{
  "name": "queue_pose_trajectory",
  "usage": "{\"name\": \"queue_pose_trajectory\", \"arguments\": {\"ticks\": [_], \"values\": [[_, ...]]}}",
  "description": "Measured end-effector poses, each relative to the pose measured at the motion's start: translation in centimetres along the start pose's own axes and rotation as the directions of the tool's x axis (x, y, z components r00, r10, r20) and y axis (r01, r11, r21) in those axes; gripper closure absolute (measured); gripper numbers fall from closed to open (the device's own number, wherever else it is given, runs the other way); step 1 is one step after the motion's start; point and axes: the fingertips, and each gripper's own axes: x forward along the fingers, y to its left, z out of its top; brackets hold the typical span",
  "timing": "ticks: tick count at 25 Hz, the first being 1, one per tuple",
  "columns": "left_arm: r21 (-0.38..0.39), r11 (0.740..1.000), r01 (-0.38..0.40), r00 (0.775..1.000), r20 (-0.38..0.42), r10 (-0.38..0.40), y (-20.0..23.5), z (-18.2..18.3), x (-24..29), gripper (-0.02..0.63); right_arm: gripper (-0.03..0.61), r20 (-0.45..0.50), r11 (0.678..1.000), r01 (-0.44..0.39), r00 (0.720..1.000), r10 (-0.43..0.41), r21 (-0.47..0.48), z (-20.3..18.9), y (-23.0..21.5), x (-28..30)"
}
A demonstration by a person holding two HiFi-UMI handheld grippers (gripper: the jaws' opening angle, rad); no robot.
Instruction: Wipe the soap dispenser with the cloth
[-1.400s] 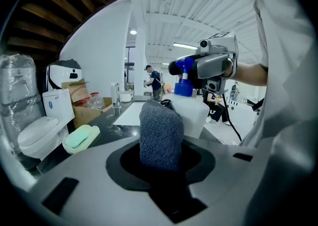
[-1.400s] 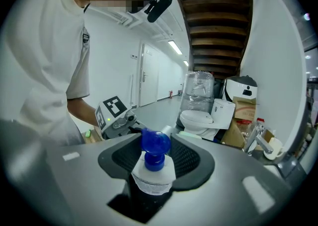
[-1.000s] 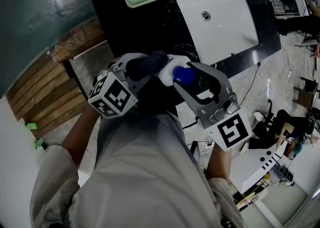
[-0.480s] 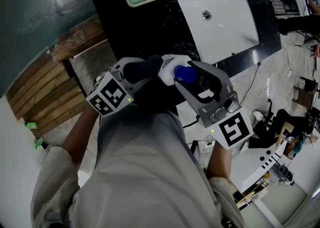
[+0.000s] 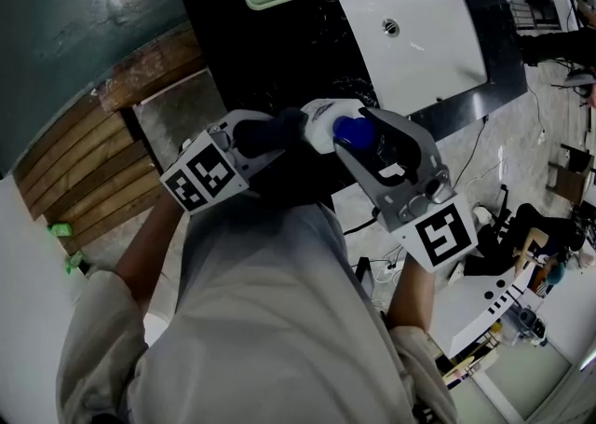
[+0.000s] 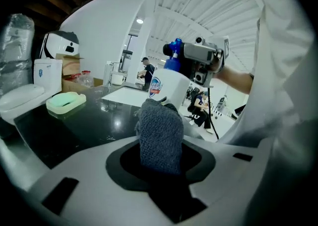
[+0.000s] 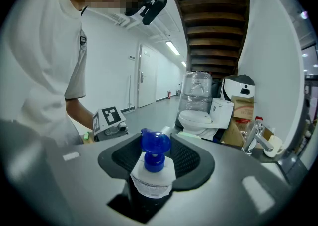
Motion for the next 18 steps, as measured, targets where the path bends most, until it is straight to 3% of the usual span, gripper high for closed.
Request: {"name": "queue_pose_trajectory", "arguments": {"ticks": [3,7,18], "values": [[-0.062,0.997,0.052,0.997,0.066,-0.048,-0.6,1.1,-0.4,0.489,0.407,0.006,1.000,0.005,1.000,-0.005,0.001,0.0,0.0,0.1],[-0.102,0.992,0.072,0.994,0.090,-0.063,-1.0,1.5,-0.7,0.489,0.407,0.015,1.000,0.016,1.000,-0.016,0.011,0.1,-0.2,0.1],[-0.049,0.996,0.074,0.995,0.068,-0.070,-1.4,2.3,-0.9,0.489,0.406,0.026,1.000,0.023,0.999,-0.023,0.012,0.1,-0.1,0.0]]}}
